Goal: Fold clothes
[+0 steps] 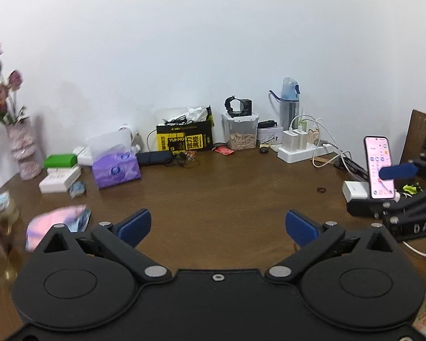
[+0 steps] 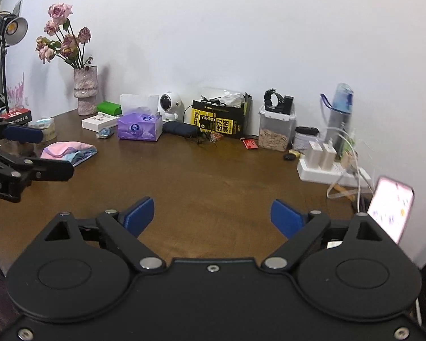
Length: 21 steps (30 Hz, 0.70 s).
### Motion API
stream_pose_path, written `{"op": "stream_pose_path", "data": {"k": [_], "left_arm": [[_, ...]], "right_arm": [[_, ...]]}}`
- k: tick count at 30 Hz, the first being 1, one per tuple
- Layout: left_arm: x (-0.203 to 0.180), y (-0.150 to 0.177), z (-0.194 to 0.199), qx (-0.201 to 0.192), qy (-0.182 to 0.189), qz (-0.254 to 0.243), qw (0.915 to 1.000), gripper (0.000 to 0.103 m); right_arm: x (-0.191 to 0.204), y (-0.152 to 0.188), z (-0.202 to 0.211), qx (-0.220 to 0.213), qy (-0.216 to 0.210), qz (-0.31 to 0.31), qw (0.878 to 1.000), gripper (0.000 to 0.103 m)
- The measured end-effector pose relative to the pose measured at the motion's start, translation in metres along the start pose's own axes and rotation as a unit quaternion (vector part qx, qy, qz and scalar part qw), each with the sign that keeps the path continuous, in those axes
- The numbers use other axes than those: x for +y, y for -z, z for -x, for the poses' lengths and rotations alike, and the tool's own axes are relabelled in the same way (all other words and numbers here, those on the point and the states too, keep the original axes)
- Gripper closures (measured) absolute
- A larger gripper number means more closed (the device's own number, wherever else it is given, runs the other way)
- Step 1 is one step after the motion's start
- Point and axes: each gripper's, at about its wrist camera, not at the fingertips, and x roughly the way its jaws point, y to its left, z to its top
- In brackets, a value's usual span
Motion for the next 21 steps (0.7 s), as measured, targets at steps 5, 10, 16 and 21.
{"op": "stream_pose_path", "data": {"k": [5,10,16,21], "left_arm": [[0.004,0.046,0.031,0.014,0.005,0.044,0.9989,0.000],[0.019,0.073,0.059,0.033,-0.019,0.069,0.9969,0.000],[0.023,0.087,0.102,0.024,-0.005,0.067,0.9975,0.000],[0.017,0.100,0.120,0.048,0.011,0.060,0.9970,0.000]], "right_arm": [[0.025,0.035,0.035,-0.014,-0.013,-0.014,1.000,0.007],[0.050,0.069,0.069,-0.027,-0.027,-0.029,0.999,0.007],[0.074,0.089,0.095,-0.011,-0.023,-0.047,0.999,0.006],[0.092,0.096,0.111,0.016,-0.013,-0.063,0.998,0.005]]}}
